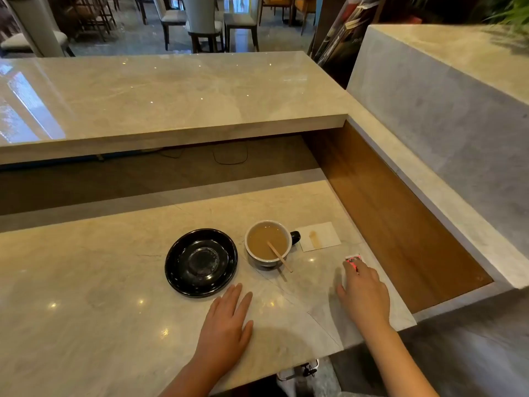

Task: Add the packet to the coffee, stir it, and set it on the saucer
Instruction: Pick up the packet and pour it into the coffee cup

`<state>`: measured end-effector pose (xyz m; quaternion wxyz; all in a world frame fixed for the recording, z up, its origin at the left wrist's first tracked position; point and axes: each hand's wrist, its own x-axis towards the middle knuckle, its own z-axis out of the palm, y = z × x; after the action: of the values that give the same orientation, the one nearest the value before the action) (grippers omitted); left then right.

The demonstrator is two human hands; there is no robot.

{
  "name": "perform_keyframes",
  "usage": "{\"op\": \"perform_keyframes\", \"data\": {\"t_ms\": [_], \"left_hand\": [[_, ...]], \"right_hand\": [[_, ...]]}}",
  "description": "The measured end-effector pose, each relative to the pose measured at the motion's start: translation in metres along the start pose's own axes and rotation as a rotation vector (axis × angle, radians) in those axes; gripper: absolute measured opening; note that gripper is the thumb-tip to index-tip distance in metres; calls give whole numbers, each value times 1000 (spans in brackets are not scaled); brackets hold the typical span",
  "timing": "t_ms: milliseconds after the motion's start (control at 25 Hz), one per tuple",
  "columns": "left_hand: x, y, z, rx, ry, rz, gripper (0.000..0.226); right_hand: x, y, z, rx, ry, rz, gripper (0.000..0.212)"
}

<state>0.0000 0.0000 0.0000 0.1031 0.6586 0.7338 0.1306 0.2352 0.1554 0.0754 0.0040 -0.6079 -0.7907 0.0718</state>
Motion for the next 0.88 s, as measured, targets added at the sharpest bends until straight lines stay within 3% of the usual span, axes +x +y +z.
{"op": "perform_keyframes", "data": {"t_ms": [160, 440, 640, 880], "left_hand": [[-3, -5, 5, 44, -16, 5, 62], [-3, -6, 6, 36, 15, -4, 57], [-3, -7, 8, 34, 11, -13, 57], [-3, -5, 5, 24, 21, -6, 56]], "right_hand": [[0, 6, 9, -25, -2, 24, 53], [10, 13, 18, 8, 76, 91, 29], [17, 19, 20, 40, 112, 141, 25], [23, 27, 16, 309, 116, 261, 22]]}}
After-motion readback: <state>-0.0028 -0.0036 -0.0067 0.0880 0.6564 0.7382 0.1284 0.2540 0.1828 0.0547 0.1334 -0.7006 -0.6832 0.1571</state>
